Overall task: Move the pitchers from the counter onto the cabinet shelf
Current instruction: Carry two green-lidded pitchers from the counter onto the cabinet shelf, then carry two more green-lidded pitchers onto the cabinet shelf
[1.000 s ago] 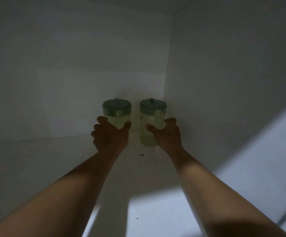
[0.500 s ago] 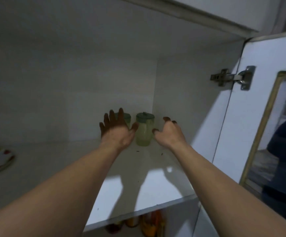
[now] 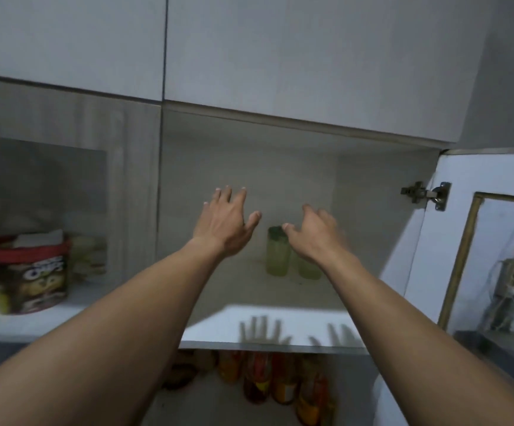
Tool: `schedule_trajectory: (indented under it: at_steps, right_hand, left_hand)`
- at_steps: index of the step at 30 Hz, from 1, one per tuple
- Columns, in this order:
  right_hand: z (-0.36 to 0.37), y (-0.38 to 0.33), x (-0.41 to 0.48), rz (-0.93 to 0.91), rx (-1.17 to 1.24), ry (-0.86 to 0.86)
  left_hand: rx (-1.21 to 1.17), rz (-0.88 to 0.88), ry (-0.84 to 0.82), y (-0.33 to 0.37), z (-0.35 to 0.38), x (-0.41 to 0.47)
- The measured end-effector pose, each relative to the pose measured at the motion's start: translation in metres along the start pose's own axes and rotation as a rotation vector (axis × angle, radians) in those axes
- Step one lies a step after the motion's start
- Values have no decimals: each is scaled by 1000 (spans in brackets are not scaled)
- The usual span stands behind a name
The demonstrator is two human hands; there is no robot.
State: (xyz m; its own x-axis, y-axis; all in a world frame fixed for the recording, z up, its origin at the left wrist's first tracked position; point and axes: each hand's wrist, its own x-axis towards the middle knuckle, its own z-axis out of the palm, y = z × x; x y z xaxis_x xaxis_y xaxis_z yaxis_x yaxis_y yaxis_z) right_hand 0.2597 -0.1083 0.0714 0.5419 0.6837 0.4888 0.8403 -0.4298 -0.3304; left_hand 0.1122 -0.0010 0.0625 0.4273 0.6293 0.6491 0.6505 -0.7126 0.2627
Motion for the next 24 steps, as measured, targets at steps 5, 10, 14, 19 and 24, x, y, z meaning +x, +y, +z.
schedule_trajectory:
  at_steps: [5, 10, 14, 19, 24]
  right_hand:
    - [-7, -44, -40, -144, 28, -42]
    - [2, -108, -91, -309, 122, -131]
    - [13, -174, -138, -454, 209, -177]
    - [28, -252, -194, -567, 307, -249]
    - [50, -339, -264, -677, 429, -316]
  left_hand:
    - [127, -77, 94, -22, -51, -54]
    - [262, -252, 103, -70, -108, -134]
    - [370, -386, 131, -112, -165, -190]
    - [441, -527, 170, -161, -224, -261]
    - [492, -696, 201, -216, -271, -342]
